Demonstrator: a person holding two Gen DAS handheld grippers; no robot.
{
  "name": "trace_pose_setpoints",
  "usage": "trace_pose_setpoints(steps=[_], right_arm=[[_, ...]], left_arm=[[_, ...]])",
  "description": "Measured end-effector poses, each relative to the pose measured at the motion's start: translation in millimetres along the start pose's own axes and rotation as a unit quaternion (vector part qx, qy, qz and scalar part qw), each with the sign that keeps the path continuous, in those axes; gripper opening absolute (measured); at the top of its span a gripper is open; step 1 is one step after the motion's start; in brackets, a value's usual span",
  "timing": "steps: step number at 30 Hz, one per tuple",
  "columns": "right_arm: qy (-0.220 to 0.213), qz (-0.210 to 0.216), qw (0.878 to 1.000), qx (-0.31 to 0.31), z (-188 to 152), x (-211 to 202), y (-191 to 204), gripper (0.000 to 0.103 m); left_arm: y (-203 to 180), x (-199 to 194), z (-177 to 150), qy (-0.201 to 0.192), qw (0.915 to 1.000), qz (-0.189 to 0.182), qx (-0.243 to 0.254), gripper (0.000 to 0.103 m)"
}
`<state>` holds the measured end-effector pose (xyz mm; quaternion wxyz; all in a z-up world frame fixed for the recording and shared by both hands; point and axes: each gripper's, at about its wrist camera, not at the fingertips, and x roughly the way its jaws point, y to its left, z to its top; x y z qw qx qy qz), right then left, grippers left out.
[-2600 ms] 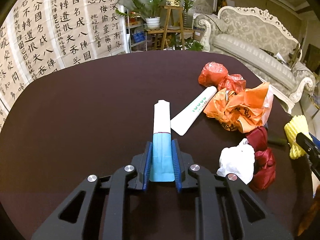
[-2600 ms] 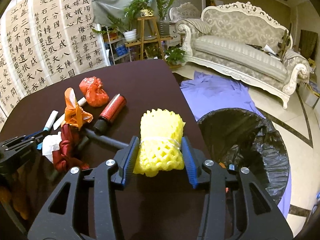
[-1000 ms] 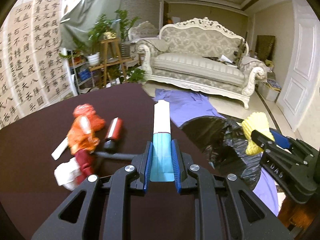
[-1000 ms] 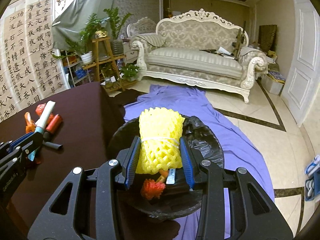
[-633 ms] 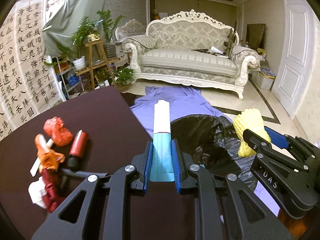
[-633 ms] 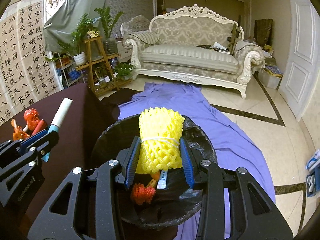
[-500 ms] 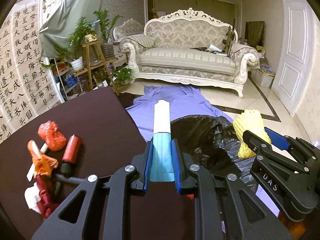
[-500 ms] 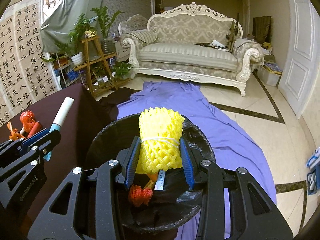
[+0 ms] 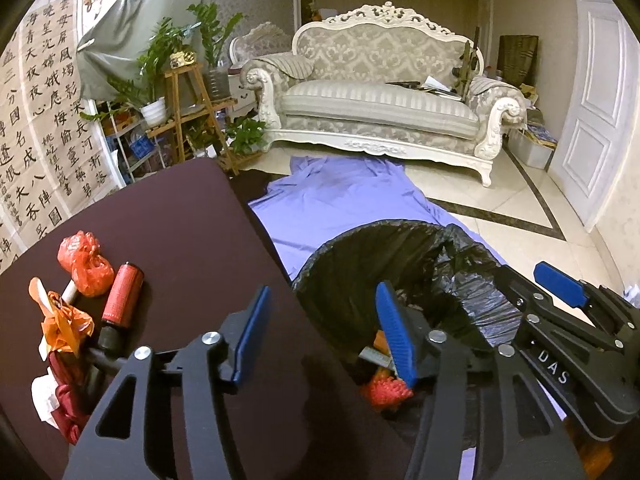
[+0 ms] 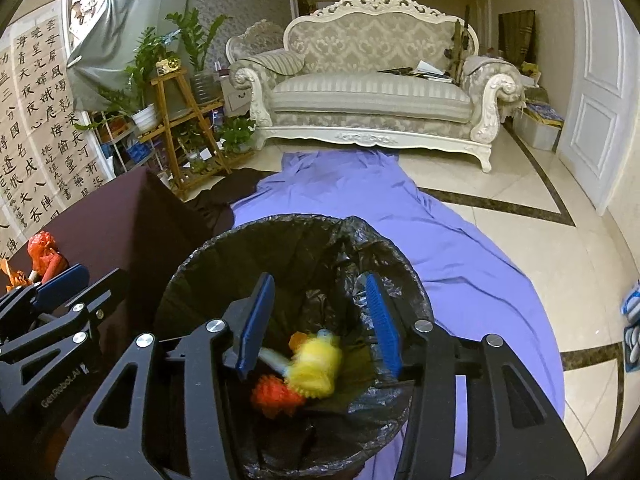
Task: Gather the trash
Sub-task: 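Open both tools to drop the foam net and pen into the bag, then move both open tools back over the trash on the table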
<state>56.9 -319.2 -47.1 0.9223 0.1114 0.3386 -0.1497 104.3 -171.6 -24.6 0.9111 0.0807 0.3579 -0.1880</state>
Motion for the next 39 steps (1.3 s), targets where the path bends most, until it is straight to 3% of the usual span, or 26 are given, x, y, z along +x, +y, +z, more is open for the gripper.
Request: trace_pose_setpoints(steps=[12, 23, 31, 39], right_arm=[[0.002, 0.016, 1.0, -0.009, -9, -12, 17, 0.048], [0.006, 0.071, 0.996, -0.056, -26, -39, 78, 0.048], [0.003, 0.12, 0.987, -0.105, -32, -59, 139, 0.048], [0.008, 0.162, 0.975, -0.154, -41, -71, 200, 0.048]], left_arm=[[28, -32, -10, -0.012, 0.9993, 0.03, -0.017, 0.061], [86, -75, -38, -0.016, 0.9952, 0.078, -0.056, 0.061], [145, -106, -66, -0.016, 0.9864, 0.132, -0.097, 0.061], [208, -119, -93, -0.001, 0.9717, 0.187, -0.144, 0.062]])
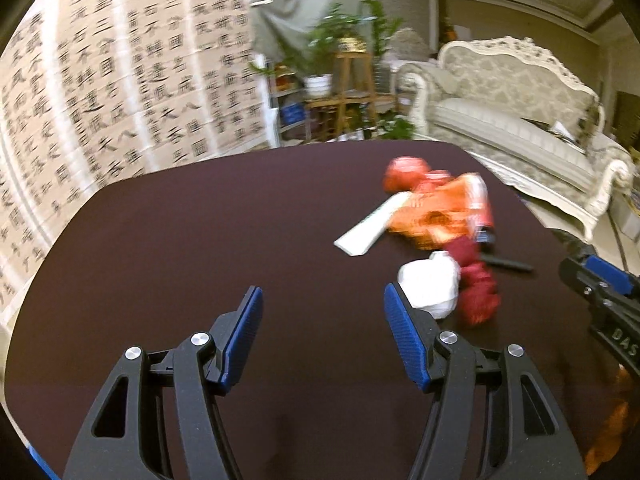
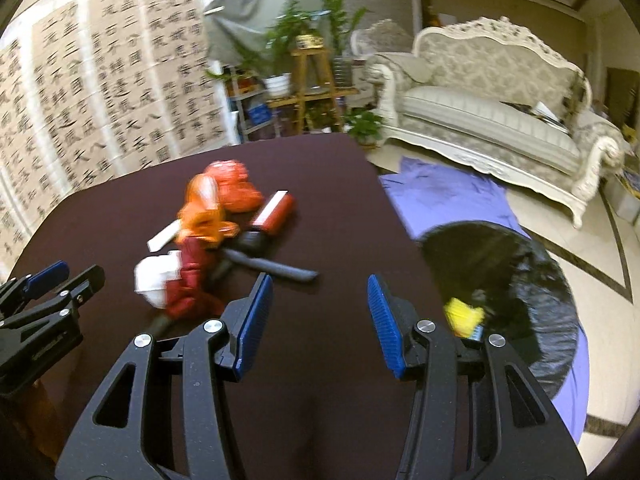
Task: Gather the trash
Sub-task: 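Move both open tools back over the trash on the table, then grasp the dark red cloth with the right tool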
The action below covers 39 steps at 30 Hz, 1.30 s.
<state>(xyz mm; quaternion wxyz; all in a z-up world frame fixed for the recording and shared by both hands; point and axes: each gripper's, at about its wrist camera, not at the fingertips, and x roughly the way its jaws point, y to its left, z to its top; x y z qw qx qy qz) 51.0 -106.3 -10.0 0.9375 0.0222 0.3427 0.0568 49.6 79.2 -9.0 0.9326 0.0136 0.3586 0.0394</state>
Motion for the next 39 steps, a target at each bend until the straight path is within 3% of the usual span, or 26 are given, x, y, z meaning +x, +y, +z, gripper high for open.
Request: trace_pose_setpoints(steps=[4, 15, 18, 22, 30, 39], right_arm=[[0.005, 0.017, 1.0, -0.022, 3, 7, 26, 0.048], [0.032, 0.036, 0.998, -0.05, 5, 29, 65, 0.047], [0.04, 0.036, 0.997, -0.051, 5, 34, 69, 0.045], [0.054, 0.046, 0.996, -0.052, 3, 39, 72, 0.023], [0.041, 0.033, 0.998, -0.045, -1, 24, 58, 0.021], [0.034, -0.036, 0.999, -0.018, -10, 12, 7, 0.021]], left_arm=[[31, 6, -4, 0.004, 0.9995, 0.028, -0.016, 0.062], [71, 18, -10, 0.019, 0.9973, 0.049, -0.051, 0.062], [70, 17, -12, 0.02, 0.9974, 0.046, -0.051, 0.062], [70, 20, -10, 0.021, 0.9979, 0.039, -0.048, 0.062], [51, 17, -10, 0.021, 0.9989, 0.017, -0.039, 0.063], [7, 15, -8, 0.02, 0.9995, -0.021, -0.009, 0.063]])
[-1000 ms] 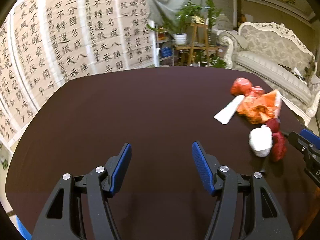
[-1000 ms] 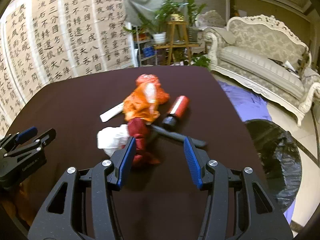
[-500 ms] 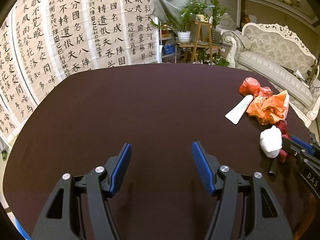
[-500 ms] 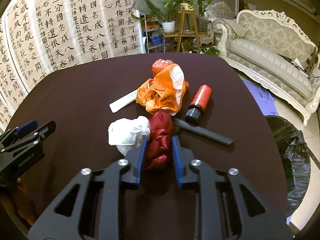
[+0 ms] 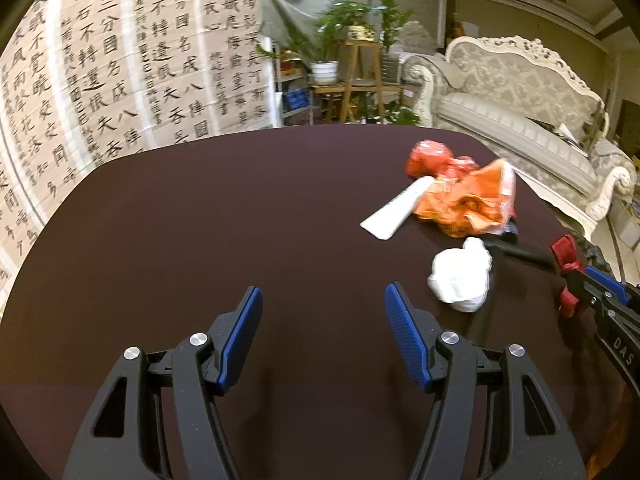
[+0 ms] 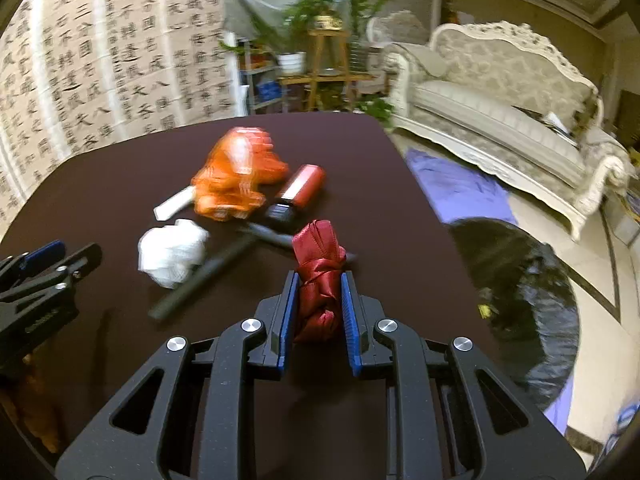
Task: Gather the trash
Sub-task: 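Grasp the dark red cloth with the right tool, then grasp the white tissue with the left tool while the right tool holds the red cloth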
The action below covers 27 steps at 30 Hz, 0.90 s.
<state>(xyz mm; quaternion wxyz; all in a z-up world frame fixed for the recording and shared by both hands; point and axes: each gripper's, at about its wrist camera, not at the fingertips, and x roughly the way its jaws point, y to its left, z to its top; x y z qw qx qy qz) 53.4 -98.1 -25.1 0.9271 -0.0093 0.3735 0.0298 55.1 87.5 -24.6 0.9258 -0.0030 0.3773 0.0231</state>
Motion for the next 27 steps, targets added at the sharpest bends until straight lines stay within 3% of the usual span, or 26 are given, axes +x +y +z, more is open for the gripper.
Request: trace_pose_setpoints(steps=[4, 10, 20, 27], right_arm=[[0.006, -0.019, 1.0, 0.023, -3, 6, -23, 0.021], [0.01, -0.01, 1.0, 0.026, -2, 12, -31, 0.022], [0.018, 0.014, 0.999, 0.038, -6, 18, -36, 0.028], [0.02, 0.016, 0.999, 0.037, -6, 19, -34, 0.028]], left_arm=[[-16, 1, 0, 0.001, 0.9998, -0.014, 0.011, 0.063], [-36, 0, 3, -0.006, 0.999, -0.032, 0.03, 0.069], [-57, 20, 13, 0.01, 0.9975, -0.049, 0.051, 0.069], [-63, 23, 12, 0.016, 0.9949, -0.071, 0.069, 0.038]])
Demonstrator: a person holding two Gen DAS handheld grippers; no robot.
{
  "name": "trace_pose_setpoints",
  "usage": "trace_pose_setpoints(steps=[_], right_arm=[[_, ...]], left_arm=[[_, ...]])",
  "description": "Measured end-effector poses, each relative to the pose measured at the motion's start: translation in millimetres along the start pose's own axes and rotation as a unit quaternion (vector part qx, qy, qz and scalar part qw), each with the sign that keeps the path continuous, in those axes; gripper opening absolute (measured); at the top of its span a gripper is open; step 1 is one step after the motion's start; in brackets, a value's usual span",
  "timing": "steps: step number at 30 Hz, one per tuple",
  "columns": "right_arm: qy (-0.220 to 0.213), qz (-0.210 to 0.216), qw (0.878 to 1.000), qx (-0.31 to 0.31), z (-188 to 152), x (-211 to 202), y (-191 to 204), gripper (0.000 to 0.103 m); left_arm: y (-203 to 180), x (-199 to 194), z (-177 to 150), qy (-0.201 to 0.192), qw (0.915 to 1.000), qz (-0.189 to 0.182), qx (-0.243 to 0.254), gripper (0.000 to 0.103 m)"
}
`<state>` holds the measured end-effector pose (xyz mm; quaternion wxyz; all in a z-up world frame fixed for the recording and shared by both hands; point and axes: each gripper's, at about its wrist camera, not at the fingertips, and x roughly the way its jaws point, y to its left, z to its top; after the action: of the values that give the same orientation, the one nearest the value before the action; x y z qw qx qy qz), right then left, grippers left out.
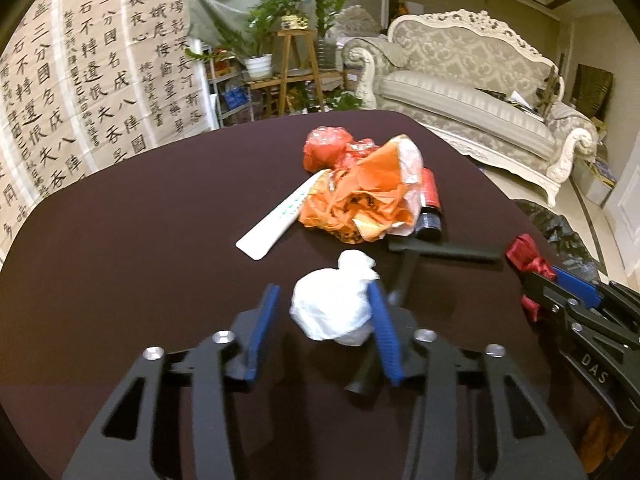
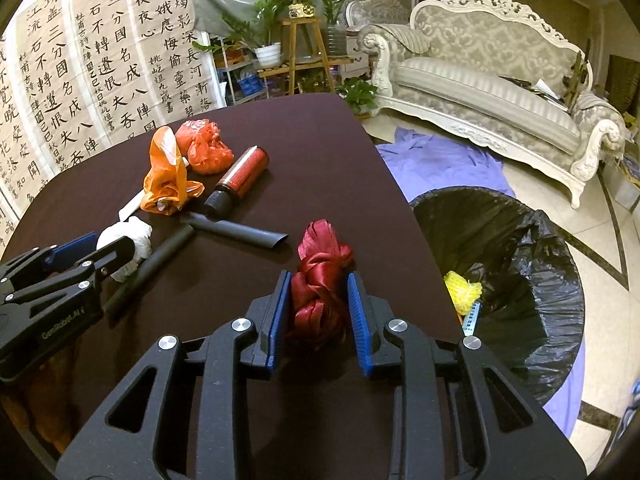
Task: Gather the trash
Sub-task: 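Grasp the white tissue with the left tool while the right tool holds the red cloth, then carry the tissue and red cloth over the black bag with both tools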
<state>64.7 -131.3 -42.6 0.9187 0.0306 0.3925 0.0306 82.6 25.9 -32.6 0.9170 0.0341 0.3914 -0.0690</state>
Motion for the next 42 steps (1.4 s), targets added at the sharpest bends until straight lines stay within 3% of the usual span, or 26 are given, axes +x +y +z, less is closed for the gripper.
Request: trace_pose_setpoints(steps=[1, 5, 21, 29, 42], right_arm=[[0.0, 0.0, 1.0, 0.0, 0, 0, 0, 0.028], [-0.002, 0.0, 1.0, -0.002, 0, -1, 1, 0.024], [-0.027, -0.012, 0.999, 0.013, -6, -21, -8, 0.022], [-0.052, -0.039, 0.997, 0.033, -6, -46, -34, 0.022], [-0.075, -0.097, 0.99, 0.076, -3, -60, -98, 0.022]], left_arm=[[-1, -1, 0, -0.001, 1.0, 0.0, 0.004, 0.031], [-4, -4, -2, -0.007, 0.9999, -0.001, 0.01, 0.027], [-3, -34, -9, -0.046, 0.9989, 0.0, -0.009, 0.026], [-31, -51, 0, -0.082, 0.9964, -0.022, 0.001, 0.026], [-100, -42, 21, -0.098, 0.9915, -0.077, 0.038, 0.026]])
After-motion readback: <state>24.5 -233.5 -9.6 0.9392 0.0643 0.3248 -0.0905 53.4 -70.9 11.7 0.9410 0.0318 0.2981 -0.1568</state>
